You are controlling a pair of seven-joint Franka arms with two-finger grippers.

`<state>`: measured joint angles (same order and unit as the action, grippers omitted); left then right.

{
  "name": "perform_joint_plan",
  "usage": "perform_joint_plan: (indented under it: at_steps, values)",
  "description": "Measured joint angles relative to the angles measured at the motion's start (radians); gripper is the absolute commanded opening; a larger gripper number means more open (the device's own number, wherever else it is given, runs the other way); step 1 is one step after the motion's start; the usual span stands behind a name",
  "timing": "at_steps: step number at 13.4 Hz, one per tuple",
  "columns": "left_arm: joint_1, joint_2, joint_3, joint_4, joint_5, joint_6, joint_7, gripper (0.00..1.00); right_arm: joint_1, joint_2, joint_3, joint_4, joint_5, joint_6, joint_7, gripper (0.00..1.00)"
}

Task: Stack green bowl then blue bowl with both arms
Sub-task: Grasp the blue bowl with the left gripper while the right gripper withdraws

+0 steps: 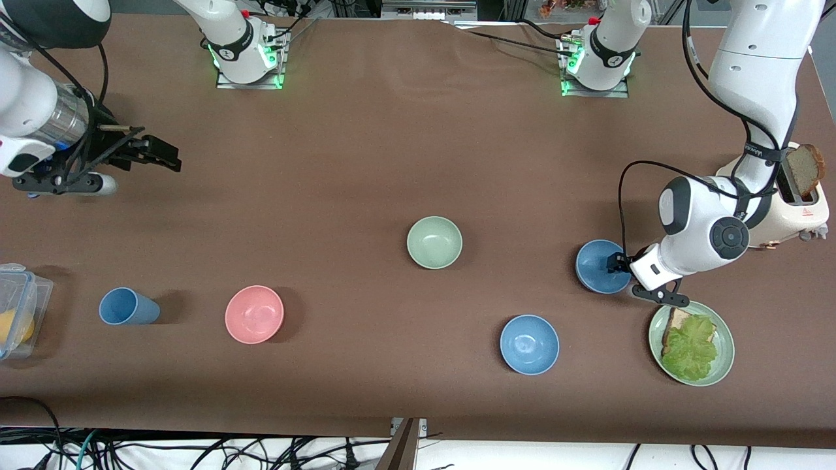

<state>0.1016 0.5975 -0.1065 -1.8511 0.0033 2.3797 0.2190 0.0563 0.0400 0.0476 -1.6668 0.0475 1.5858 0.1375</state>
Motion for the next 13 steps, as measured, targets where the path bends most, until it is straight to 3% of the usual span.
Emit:
perform_joint_plan:
  at_steps: [8,13]
  values:
    - [-0.001,-0.036,-0.008,0.010,0.000,-0.043,0.039,0.00,0.000,0.007,0.007,0.006,-0.057,0.017,0.000,0.99]
    - [-0.033,-0.101,-0.086,0.138,-0.001,-0.300,-0.018,0.00,0.000,0.008,0.007,0.042,-0.073,0.016,0.000,0.99]
